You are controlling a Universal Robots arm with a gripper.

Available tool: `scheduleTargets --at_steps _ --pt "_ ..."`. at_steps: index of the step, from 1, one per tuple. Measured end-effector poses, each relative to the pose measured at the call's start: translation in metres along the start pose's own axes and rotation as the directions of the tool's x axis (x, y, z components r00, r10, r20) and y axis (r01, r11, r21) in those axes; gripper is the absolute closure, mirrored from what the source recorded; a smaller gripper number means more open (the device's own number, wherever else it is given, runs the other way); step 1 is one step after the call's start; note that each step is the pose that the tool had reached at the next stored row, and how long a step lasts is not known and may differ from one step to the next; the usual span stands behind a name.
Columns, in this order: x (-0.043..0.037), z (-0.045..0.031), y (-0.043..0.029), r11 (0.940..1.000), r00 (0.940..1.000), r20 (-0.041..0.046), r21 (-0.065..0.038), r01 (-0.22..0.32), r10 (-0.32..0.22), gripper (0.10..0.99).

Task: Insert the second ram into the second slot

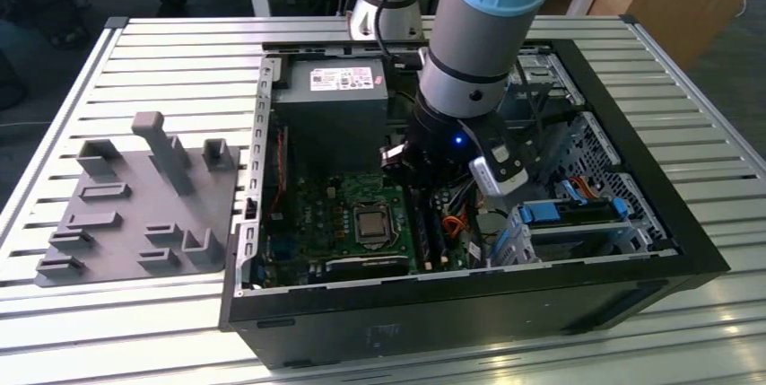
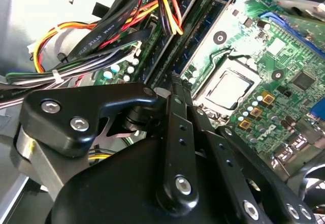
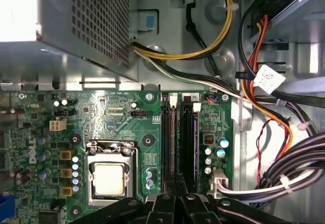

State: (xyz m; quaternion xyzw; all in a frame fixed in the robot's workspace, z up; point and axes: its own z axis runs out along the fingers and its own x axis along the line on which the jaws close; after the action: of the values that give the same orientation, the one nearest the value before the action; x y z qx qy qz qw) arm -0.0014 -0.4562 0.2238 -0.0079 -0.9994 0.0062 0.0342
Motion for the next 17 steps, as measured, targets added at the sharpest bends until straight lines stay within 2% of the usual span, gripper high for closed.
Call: scheduleTargets --at_steps 10,12,14,17 --pt "-0.0007 0.0112 0.0001 1.0 1.0 -0.0005 -0.001 0.0 0.0 0.961" --pt "-0.0005 0.0105 -0.0006 1.0 1.0 -0.001 0.001 0.0 0.0 0.961" --pt "-0.0006 0.0087 0.0002 1.0 1.0 0.0002 -0.003 0.0 0.0 0.961" --pt "-0.0001 0.0004 0.0002 1.0 1.0 0.0002 -0.004 0.0 0.0 0.961"
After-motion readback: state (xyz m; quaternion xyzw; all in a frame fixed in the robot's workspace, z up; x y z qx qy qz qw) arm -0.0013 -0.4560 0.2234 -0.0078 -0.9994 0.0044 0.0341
